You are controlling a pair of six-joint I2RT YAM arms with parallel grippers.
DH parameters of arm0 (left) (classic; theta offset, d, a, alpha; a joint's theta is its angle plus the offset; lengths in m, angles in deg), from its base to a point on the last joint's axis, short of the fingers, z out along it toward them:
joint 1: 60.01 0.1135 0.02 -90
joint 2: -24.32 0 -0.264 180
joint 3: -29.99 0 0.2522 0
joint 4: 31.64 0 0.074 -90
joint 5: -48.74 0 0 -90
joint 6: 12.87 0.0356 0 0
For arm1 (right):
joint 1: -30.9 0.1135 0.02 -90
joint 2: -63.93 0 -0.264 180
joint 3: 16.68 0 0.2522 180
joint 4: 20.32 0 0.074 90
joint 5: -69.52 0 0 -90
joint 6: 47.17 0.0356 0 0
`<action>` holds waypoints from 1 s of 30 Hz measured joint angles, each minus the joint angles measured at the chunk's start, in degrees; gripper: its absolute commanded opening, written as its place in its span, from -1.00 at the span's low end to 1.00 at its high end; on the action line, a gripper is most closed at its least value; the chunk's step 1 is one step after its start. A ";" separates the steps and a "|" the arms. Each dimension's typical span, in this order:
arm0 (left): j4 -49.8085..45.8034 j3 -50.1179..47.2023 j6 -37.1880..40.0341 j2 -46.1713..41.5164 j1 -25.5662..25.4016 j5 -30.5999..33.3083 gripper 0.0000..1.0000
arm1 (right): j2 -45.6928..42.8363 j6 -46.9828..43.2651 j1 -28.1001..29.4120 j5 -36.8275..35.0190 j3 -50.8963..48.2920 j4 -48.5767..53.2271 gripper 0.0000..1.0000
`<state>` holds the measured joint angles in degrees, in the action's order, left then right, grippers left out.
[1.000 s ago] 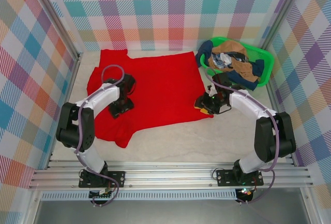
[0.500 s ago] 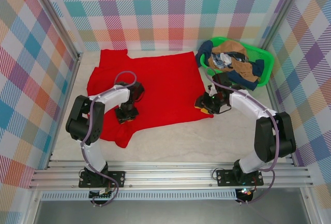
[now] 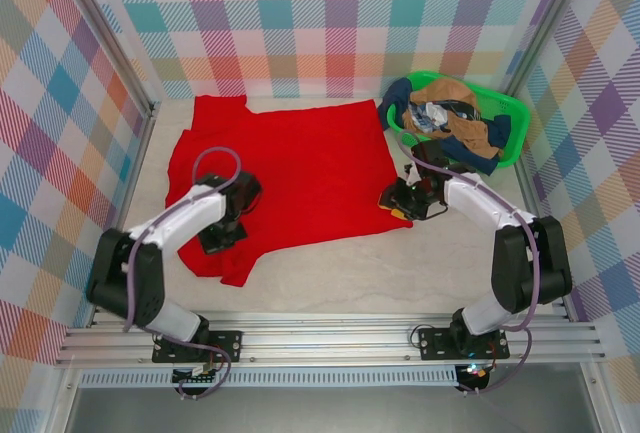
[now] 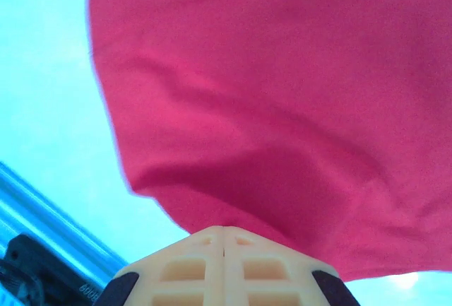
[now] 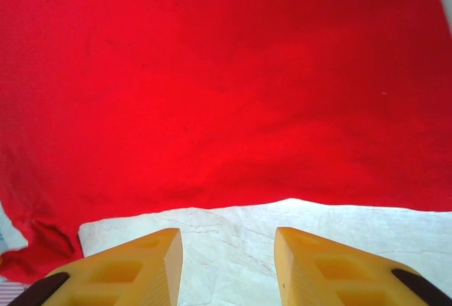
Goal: Fold and stack the t-shirts
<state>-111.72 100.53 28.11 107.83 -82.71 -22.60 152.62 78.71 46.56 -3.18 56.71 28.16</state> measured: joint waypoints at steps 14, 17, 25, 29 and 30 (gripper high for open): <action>-8.61 -16.63 -21.59 -23.37 0.76 2.34 -1.00 | -0.79 12.55 -9.70 -6.43 -9.40 2.23 -0.44; -8.63 -16.68 -22.93 -24.00 0.76 2.69 -1.00 | -0.79 16.57 -10.78 -4.96 -11.85 1.25 -0.46; -8.74 -16.68 -23.63 -25.29 0.76 3.61 -1.00 | -0.68 26.14 -12.22 -0.48 -14.01 -6.19 -0.51; -8.59 -16.68 -23.58 -25.09 0.76 4.04 -1.00 | 0.24 28.50 -12.22 1.01 -14.01 -9.25 -0.50; -8.55 -16.68 -23.50 -24.87 0.76 4.15 -1.00 | 0.72 28.65 -12.22 1.44 -13.88 -9.66 -0.50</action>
<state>-120.27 83.85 4.62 82.95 -81.94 -18.45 153.34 107.37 34.34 -1.73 42.83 18.50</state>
